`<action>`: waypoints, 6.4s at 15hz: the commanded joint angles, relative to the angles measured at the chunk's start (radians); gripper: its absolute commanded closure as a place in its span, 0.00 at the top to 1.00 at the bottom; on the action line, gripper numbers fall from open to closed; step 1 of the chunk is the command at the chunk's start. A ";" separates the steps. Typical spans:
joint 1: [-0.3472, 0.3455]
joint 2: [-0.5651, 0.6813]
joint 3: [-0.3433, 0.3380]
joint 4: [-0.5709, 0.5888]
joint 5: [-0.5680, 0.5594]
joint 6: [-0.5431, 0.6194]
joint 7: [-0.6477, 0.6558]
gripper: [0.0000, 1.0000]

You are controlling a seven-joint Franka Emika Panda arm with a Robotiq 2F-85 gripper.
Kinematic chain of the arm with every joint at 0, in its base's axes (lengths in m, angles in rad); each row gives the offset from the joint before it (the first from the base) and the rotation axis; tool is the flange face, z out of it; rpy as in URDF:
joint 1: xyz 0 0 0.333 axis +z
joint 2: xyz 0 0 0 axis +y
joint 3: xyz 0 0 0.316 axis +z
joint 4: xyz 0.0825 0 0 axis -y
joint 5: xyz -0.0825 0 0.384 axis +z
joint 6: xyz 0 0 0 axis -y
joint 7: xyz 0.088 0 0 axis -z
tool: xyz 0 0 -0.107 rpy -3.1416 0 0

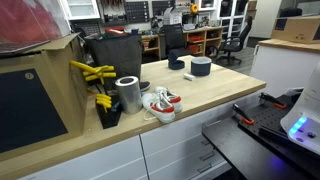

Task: Pick up the cylinder shaped object and place it inside the masking tape on the right

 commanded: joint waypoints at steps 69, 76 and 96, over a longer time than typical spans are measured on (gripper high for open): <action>0.060 1.595 -0.195 0.782 -0.327 0.435 -0.014 1.00; 0.052 1.612 -0.182 0.770 -0.326 0.442 -0.025 0.51; -0.005 1.289 -0.184 0.679 -0.301 0.240 -0.015 0.06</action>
